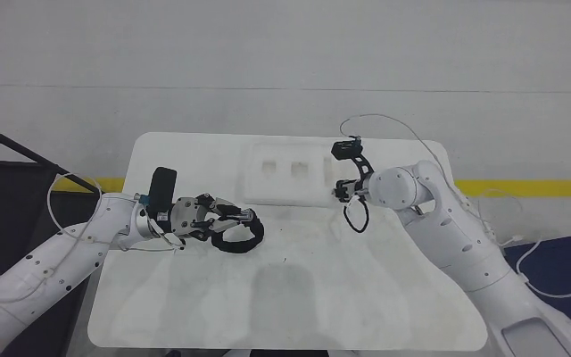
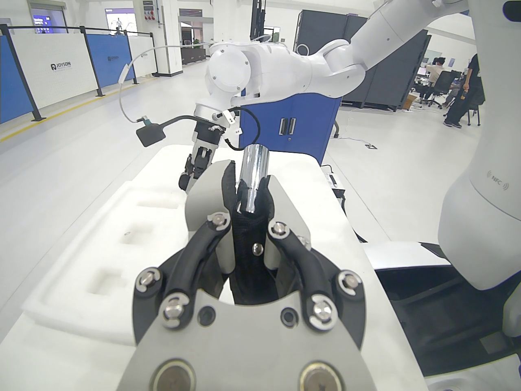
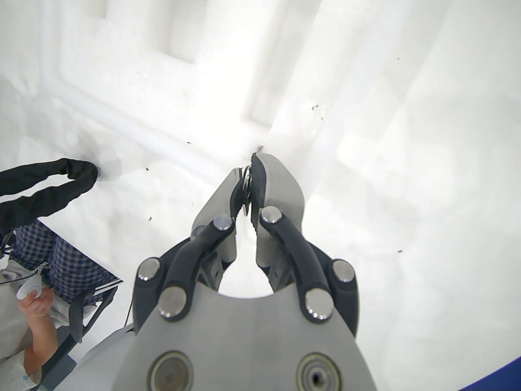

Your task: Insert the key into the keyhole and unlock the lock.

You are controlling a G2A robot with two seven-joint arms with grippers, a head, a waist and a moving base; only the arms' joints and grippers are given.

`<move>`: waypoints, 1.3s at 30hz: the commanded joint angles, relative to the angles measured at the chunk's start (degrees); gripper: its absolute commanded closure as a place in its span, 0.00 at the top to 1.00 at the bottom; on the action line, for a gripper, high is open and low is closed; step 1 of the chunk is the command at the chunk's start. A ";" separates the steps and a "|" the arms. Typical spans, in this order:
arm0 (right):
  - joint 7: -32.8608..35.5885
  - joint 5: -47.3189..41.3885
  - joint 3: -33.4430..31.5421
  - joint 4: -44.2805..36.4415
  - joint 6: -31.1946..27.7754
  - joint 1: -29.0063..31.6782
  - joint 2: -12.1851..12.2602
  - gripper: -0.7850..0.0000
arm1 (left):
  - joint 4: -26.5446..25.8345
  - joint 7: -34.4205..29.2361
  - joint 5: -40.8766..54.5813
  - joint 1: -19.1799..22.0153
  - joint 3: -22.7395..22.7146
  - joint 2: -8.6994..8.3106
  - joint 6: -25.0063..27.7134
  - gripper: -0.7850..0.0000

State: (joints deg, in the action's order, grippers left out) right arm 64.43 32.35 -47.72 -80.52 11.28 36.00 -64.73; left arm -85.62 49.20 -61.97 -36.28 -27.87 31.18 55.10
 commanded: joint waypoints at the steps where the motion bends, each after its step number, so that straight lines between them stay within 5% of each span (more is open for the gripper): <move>1: 1.14 1.49 0.05 -0.30 -0.61 -0.17 0.12 0.00 | 0.00 0.00 0.00 0.00 0.00 0.00 0.00 0.00; 17: 8.16 3.37 -0.24 -0.21 -1.98 -2.72 -0.27 0.00 | 0.00 0.00 0.00 0.00 0.00 0.00 0.00 0.00; 28: 11.51 -21.04 -13.23 -7.98 -1.84 6.25 1.53 0.00 | 0.00 0.00 0.00 0.00 0.00 0.00 0.00 0.00; 39: 12.91 -33.70 -21.30 -20.89 -2.47 13.11 3.17 0.00 | 0.00 0.00 0.00 0.00 0.00 0.00 0.00 0.00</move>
State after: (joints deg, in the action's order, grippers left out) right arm 77.61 -0.14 -68.55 -100.29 9.07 48.75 -61.63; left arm -85.62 49.20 -61.97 -36.28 -27.87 31.18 55.10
